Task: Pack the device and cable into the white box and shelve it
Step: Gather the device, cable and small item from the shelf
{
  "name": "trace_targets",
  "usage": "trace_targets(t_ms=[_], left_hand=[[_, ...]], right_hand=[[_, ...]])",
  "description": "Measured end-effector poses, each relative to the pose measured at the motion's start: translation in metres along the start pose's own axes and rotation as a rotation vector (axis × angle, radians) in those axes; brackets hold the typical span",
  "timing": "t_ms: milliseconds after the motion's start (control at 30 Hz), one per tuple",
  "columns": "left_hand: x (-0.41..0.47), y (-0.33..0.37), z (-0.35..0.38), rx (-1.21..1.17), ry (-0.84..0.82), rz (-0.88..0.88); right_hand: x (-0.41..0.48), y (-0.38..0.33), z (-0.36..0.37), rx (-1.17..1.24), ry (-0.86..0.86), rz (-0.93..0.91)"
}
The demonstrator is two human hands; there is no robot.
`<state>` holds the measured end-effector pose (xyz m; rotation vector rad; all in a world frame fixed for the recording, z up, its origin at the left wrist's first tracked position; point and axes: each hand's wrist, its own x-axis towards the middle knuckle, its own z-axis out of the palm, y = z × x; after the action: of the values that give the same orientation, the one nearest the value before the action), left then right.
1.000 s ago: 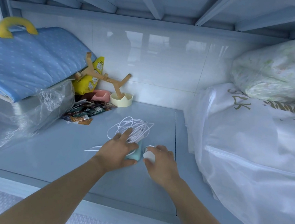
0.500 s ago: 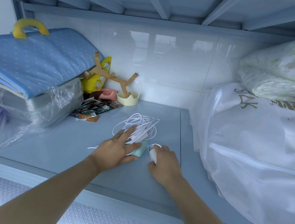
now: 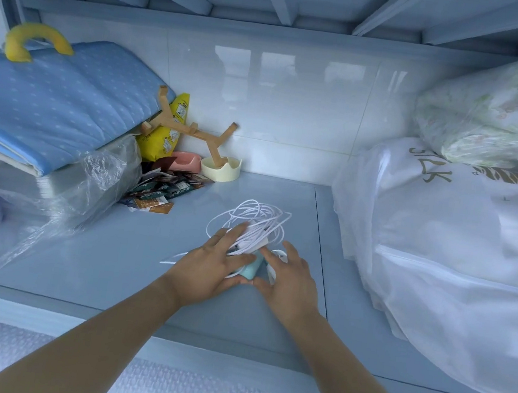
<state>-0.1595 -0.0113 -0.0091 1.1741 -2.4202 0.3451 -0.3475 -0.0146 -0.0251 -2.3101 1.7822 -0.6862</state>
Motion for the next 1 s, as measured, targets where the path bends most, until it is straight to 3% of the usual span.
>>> trace_targets(t_ms=[433, 900, 1000], left_hand=[[0.002, -0.008, 0.005, -0.066, -0.009, 0.001], [-0.001, -0.019, 0.005, -0.169, -0.024, 0.011], [-0.002, -0.022, 0.004, -0.18, -0.043, 0.017]], right_hand=[[-0.008, -0.009, -0.003, -0.138, 0.05, 0.123], [-0.017, -0.021, -0.018, -0.146, -0.217, 0.245], [-0.017, -0.023, -0.017, -0.115, -0.205, 0.257]])
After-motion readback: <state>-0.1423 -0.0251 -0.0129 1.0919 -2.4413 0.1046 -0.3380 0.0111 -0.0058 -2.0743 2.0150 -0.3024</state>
